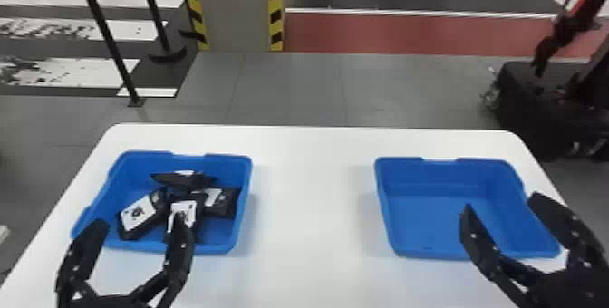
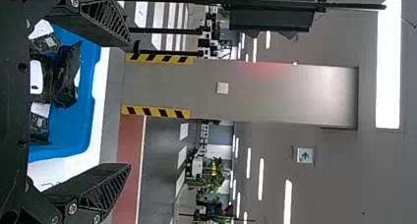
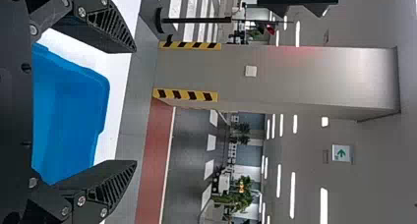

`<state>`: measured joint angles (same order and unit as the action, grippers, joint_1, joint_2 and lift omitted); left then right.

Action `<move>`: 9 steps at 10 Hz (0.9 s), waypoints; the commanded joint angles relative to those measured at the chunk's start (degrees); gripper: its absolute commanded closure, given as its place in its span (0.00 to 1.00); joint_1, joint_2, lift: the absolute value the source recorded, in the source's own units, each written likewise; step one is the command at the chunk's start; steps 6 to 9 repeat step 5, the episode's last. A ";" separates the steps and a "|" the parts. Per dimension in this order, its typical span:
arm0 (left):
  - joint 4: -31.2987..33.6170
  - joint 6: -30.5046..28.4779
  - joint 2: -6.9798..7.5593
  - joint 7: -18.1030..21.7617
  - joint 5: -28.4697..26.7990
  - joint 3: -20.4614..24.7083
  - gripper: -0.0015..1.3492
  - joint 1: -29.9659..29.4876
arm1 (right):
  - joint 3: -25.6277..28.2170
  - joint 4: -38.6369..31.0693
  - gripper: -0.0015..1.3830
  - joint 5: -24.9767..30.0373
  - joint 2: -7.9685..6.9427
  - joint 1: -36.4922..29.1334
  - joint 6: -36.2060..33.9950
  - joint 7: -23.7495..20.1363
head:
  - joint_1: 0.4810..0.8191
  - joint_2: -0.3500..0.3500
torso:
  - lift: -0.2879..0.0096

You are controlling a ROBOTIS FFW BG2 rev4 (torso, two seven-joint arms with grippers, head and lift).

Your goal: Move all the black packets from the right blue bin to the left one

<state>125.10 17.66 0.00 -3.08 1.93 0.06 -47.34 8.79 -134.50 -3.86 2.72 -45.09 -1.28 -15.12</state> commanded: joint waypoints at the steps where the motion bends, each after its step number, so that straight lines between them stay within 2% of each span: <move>1: -0.02 -0.08 -0.15 -0.09 0.00 0.03 0.12 -0.05 | 0.00 0.00 0.17 -0.09 0.00 -0.04 0.01 0.00 | 0.63 0.51 | 0.60; 9: -0.02 -0.08 -0.15 -0.09 0.09 0.03 0.12 0.09 | 0.00 -0.14 0.17 -0.09 0.00 -0.18 0.44 0.00 | 0.63 0.51 | 0.60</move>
